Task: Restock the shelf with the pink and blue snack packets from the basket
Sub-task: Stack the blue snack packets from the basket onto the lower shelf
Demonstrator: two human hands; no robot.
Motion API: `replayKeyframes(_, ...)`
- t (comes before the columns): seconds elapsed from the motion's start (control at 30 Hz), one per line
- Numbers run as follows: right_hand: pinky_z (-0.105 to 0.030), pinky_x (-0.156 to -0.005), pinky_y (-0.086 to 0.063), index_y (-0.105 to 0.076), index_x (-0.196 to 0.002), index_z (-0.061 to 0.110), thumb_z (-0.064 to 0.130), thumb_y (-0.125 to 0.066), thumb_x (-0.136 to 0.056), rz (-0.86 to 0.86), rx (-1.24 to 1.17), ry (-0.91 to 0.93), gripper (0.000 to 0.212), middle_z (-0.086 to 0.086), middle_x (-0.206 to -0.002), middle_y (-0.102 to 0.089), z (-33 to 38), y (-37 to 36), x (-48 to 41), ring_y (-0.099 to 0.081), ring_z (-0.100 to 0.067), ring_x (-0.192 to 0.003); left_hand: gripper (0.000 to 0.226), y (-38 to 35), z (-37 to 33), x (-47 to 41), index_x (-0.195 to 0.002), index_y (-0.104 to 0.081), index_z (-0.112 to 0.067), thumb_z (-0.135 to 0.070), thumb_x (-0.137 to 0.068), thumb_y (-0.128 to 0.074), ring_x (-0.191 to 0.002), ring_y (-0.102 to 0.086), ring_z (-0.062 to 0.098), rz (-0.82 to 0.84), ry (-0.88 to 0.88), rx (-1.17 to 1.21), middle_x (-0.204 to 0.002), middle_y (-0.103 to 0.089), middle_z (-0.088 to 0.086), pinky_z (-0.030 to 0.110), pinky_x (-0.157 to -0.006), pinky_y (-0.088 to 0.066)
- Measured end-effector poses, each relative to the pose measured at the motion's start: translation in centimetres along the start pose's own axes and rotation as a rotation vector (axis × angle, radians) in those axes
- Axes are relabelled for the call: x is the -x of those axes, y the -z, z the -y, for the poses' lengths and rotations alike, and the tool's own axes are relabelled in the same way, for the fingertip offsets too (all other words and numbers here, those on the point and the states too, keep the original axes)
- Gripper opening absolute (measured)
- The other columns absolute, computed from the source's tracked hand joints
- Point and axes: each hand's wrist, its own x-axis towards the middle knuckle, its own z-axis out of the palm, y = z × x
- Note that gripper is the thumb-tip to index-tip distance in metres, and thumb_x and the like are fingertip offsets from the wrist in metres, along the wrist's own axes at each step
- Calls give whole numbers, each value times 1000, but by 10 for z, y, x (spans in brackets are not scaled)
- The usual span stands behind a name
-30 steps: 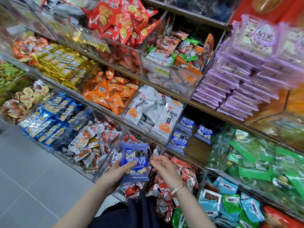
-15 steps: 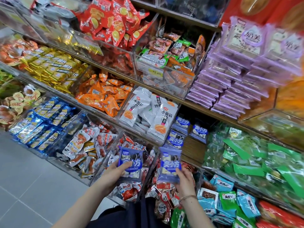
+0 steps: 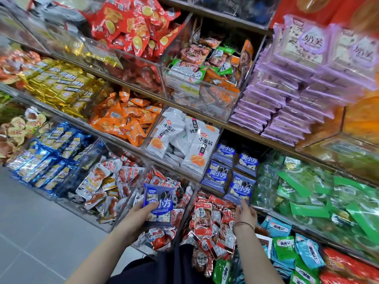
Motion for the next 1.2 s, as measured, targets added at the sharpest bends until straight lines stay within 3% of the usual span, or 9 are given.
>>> replayKeyframes(0.07, -32, -89, -36, -51, -93, 17, 17, -50, -96, 85, 283, 64, 3, -6, -101, -44, -5, 8, 4, -47, -11, -80, 17, 0, 0, 0, -108, -60, -12, -14, -91, -61, -98, -65, 33, 4, -1, -9, -98, -74, 11, 50, -93, -50)
replayKeyframes(0.17, -44, -102, -37, -40, -135, 0, 10, -56, -91, 13, 690, 334, 48, -14, -132, -45, -17, 23, 10, -49, -31, -118, 26, -2, 1, -1, -116, -58, -9, -15, -90, -62, -95, -67, 31, 10, 5, -13, -103, -72, 13, 41, -77, -56)
replayKeyframes(0.37, -37, -114, -25, -38, -140, 12, 9, -54, -89, 232, 1303, 817, 53, -8, -145, -33, -20, 25, 12, -31, -25, -135, 45, -4, 1, -4, -130, -51, -9, -19, -88, -66, -117, -56, 35, 18, 24, -4, -122, -63, 15, 45, -91, -52)
replayKeyframes(0.5, -35, -114, -23, -26, -146, 21, 19, -52, -91, 254, 1635, 824, 61, 0, -154, -20, -7, 9, -3, -21, -20, -141, 29, -3, -1, -2, -118, -58, -9, -14, -90, -63, -108, -63, 32, 46, 16, 12, -106, -72, 12, 39, -73, -58)
replayKeyframes(0.67, -38, -110, -33, -31, -143, 20, 17, -51, -90, 278, 1685, 765, 56, -2, -152, -24, 8, -3, -12, -24, -21, -139, 17, 1, -5, 3, -107, -61, -13, -12, -90, -61, -82, -71, 23, 33, -22, 34, -90, -76, 7, 43, -79, -55)
replayKeyframes(0.77, -39, -111, -32, -31, -143, 19, 16, -49, -91, 296, 1707, 767, 55, -2, -152, -25, 9, -1, -12, -24, -22, -139, 18, 1, -6, 5, -108, -61, -13, -12, -90, -62, -86, -70, 24, 37, -20, 37, -91, -76, 7, 43, -82, -55)
replayKeyframes(0.97, -34, -115, -24, -37, -141, 16, 33, -52, -93, 403, 1464, 910, 53, -2, -148, -31, 17, -1, 18, -27, -19, -138, 13, -9, -12, 11, -99, -56, -23, -20, -90, -64, -79, -72, 18, 78, -18, 32, -81, -76, -3, 28, -60, -55)
replayKeyframes(1.1, -21, -89, -51, -55, -113, 32, 47, -52, -86, 742, 1135, 779, 31, 19, -106, -56, 21, -14, 80, -56, 9, -94, 27, -24, -20, 16, -103, -47, -24, -22, -85, -68, -63, -71, 9, 137, -10, 58, -72, -69, -12, 23, -48, -54)
replayKeyframes(1.2, -10, -79, -48, -52, -103, 43, 40, -55, -88, 956, 1025, 542, 15, 22, -103, -59, 9, -19, 110, -56, 14, -93, 53, -42, -25, 23, -121, -48, -14, -32, -77, -71, -80, -72, 14, 279, -46, -34, -95, -73, -7, 22, -61, -56)
